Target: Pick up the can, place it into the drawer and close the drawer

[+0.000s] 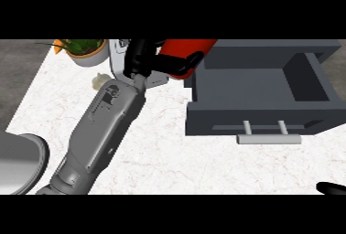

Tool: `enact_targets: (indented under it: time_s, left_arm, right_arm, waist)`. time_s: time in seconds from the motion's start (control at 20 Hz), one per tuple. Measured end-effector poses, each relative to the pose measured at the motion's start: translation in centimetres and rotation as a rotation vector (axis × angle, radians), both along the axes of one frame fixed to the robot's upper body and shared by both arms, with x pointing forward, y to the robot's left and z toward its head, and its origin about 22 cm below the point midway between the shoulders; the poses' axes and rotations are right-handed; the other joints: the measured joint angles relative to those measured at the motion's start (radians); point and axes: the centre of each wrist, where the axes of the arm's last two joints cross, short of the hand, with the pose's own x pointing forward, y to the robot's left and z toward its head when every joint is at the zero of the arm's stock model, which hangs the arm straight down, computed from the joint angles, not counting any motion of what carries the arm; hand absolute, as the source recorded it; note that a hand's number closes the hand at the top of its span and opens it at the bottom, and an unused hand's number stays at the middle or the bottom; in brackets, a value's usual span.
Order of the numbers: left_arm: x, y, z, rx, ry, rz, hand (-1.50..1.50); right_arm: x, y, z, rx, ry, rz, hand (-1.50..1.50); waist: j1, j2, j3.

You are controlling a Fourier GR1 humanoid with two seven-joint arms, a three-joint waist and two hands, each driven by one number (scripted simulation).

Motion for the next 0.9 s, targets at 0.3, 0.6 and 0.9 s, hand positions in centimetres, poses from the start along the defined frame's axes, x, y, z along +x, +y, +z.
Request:
enact_targets:
  time_s: [0.3, 0.6, 0.9]
  left_arm:
    - [1.0, -3.6, 5.2, 0.038, -0.007, -0.006, 1.50]
    - [1.8, -6.4, 9.0, 0.075, 0.005, -0.018, 1.50]
    - [2.1, -8.6, 10.4, 0.117, 0.019, -0.022, 1.50]
  right_arm:
    - [0.5, 0.0, -0.2, 0.009, -0.006, 0.006, -1.50]
    - [0.3, -0.1, 0.1, 0.013, -0.008, 0.001, -1.50]
    - [0.3, -0.1, 0.2, 0.007, -0.018, 0.012, -1.50]
  waist:
    - [-0.013, 0.004, 0.000]
    - [-0.022, 0.006, 0.000]
    - [-0.035, 0.009, 0.001]
